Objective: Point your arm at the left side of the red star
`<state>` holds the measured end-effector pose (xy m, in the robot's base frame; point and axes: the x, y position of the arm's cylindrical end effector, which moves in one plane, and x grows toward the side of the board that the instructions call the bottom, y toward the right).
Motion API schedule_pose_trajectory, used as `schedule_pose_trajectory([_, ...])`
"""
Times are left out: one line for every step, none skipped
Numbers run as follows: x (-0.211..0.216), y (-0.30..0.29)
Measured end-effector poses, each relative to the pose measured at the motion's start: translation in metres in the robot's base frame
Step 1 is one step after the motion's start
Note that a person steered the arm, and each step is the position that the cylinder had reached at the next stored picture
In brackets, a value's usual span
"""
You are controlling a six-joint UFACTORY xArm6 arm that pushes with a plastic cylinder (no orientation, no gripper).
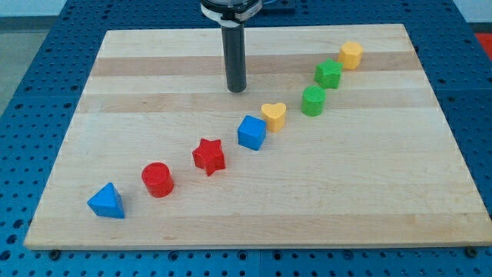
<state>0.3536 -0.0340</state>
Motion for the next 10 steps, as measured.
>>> schedule_pose_trajectory([0.0,0.0])
schedule_pose_trajectory([0.001,-0.007])
schedule_pose_trajectory([0.014,-0.024])
schedule_pose_trajectory([0.028,-0.024])
schedule_pose_trajectory([0.03,-0.031])
schedule_pose_trajectory([0.045,-0.058])
schedule_pose_trajectory([0.047,-0.087])
schedule_pose_trajectory([0.09,-0.135])
schedule_pose_trajectory([0.101,-0.151])
schedule_pose_trajectory([0.134,-0.161])
